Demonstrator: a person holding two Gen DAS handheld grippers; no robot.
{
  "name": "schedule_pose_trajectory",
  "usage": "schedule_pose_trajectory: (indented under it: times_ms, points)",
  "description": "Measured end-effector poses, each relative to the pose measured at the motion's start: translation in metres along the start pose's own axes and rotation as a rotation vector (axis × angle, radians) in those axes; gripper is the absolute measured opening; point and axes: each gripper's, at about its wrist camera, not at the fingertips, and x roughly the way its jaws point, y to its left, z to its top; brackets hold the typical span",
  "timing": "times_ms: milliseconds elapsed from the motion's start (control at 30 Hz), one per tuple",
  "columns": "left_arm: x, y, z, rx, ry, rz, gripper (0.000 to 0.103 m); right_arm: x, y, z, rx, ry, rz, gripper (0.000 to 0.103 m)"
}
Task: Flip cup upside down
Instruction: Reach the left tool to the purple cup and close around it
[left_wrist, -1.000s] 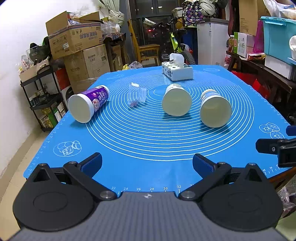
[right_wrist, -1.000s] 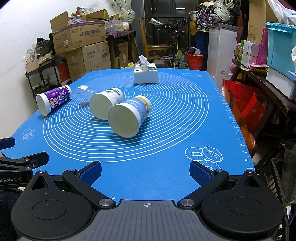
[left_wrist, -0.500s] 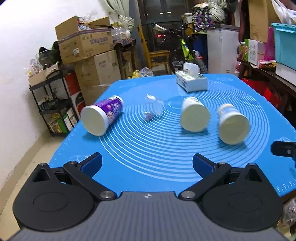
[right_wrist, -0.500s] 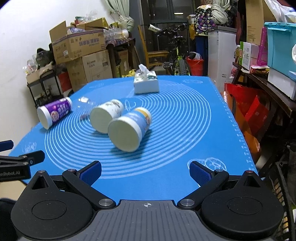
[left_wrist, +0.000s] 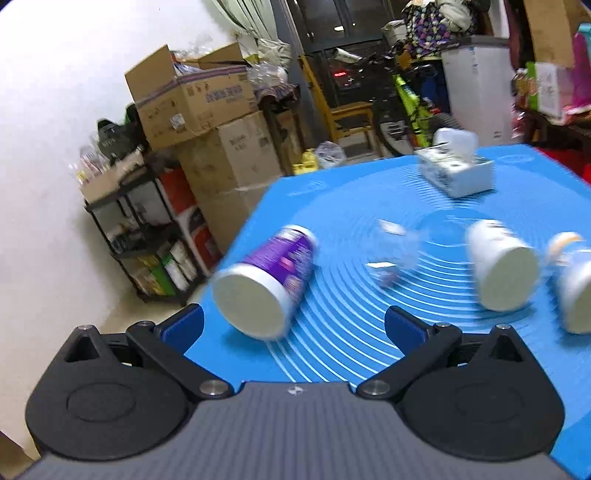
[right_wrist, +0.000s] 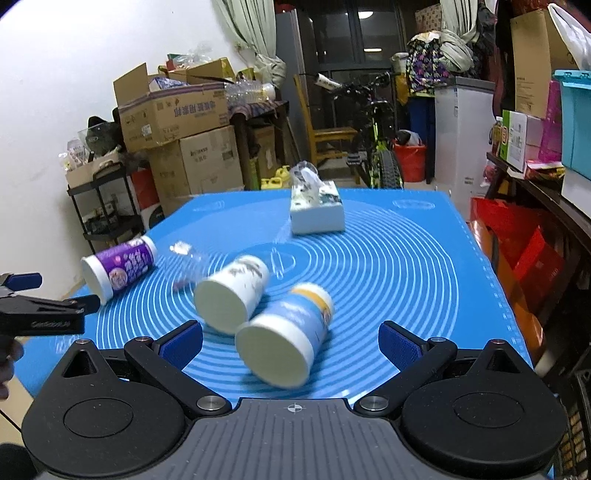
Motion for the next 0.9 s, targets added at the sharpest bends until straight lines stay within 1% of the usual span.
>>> schedule_pose_trajectory:
  times_ms: [67,133,200,267,333,400,567,633,700,833,867,900]
  points:
    - [0.022,0.005,0.006,0.033,0.01,0.017,0.103,0.005,0.0,0.005,0.002,-0.008,0.0,0.1]
    - [0.044,0.012,0.012,0.025,0.014,0.04,0.103,0.011,0.001,0.008,0.006,-0.009,-0.002,0.1]
    - [0.062,0.018,0.018,0.003,0.001,0.083,0.103,0.016,0.001,0.01,0.01,-0.008,-0.002,0.1]
    - [0.079,0.02,0.021,0.027,0.009,0.104,0.103,0.022,0.001,0.01,0.009,-0.003,-0.005,0.1]
    - [0.096,0.019,0.024,0.067,0.04,0.093,0.103,0.027,0.001,0.01,0.007,0.006,-0.007,0.1]
    - [0.11,0.021,0.025,0.078,0.07,0.084,0.103,0.033,0.001,0.008,0.007,0.017,-0.01,0.101]
    - [0.132,0.024,0.026,0.051,0.145,0.024,0.103,0.041,-0.003,0.005,0.012,0.036,-0.018,0.101]
    - [0.137,0.025,0.024,0.034,0.168,0.012,0.102,0.042,-0.005,0.003,0.012,0.04,-0.022,0.1]
    - [0.143,0.029,0.023,0.028,0.167,0.018,0.096,0.043,-0.007,0.003,0.015,0.041,-0.026,0.1]
    - [0.142,0.033,0.024,0.016,0.172,-0.006,0.092,0.043,-0.008,0.002,0.021,0.04,-0.029,0.1]
    - [0.141,0.033,0.024,0.025,0.165,-0.004,0.084,0.042,-0.008,0.002,0.021,0.04,-0.029,0.1]
    - [0.141,0.032,0.024,0.035,0.163,0.002,0.078,0.042,-0.008,0.002,0.022,0.039,-0.028,0.1]
